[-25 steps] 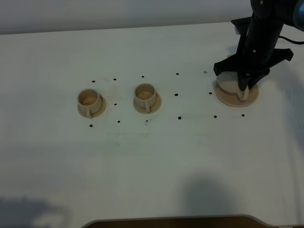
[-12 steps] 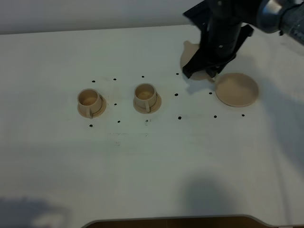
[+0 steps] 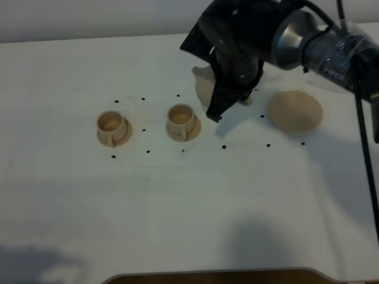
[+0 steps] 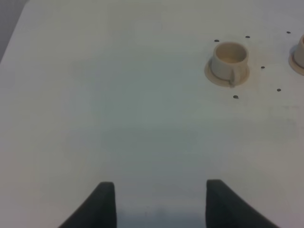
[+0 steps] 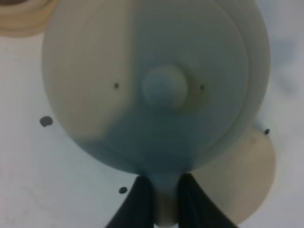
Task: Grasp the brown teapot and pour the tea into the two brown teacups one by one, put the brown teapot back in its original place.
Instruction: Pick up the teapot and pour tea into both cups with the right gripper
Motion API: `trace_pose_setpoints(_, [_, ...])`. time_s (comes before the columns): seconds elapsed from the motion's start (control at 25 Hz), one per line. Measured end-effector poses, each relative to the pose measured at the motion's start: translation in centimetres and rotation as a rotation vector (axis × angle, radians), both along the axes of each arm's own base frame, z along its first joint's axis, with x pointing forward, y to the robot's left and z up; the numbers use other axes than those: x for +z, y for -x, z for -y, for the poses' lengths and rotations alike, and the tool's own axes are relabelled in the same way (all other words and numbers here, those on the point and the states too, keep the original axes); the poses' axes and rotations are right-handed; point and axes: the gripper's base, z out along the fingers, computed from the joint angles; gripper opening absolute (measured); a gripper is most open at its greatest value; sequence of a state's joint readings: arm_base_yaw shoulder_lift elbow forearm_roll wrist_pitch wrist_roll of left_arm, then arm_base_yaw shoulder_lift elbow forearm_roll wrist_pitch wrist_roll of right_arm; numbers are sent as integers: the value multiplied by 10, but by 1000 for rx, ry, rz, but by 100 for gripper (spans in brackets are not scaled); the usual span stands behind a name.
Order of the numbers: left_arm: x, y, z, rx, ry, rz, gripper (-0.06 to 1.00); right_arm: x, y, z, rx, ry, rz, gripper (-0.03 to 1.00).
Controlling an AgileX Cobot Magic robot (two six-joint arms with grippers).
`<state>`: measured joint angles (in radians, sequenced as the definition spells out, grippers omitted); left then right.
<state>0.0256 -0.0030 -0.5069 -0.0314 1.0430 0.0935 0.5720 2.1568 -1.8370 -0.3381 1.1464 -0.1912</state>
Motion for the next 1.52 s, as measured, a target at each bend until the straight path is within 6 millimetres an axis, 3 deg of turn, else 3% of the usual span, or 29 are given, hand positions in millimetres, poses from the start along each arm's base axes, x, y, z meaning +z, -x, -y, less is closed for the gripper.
trace_pose_setpoints(0.28, [0, 0, 0, 0, 0, 0, 46, -28, 10, -23, 93, 146, -26, 12])
trace_pose_setpoints(0.72, [0, 0, 0, 0, 0, 0, 46, -24, 17, -34, 178, 291, 32, 12])
trace_pose_setpoints(1.04, [0, 0, 0, 0, 0, 0, 46, -49, 18, -45, 258, 398, 29, 12])
trace_pose_setpoints(1.52, [0, 0, 0, 0, 0, 0, 46, -49, 19, -50, 337, 473, 56, 12])
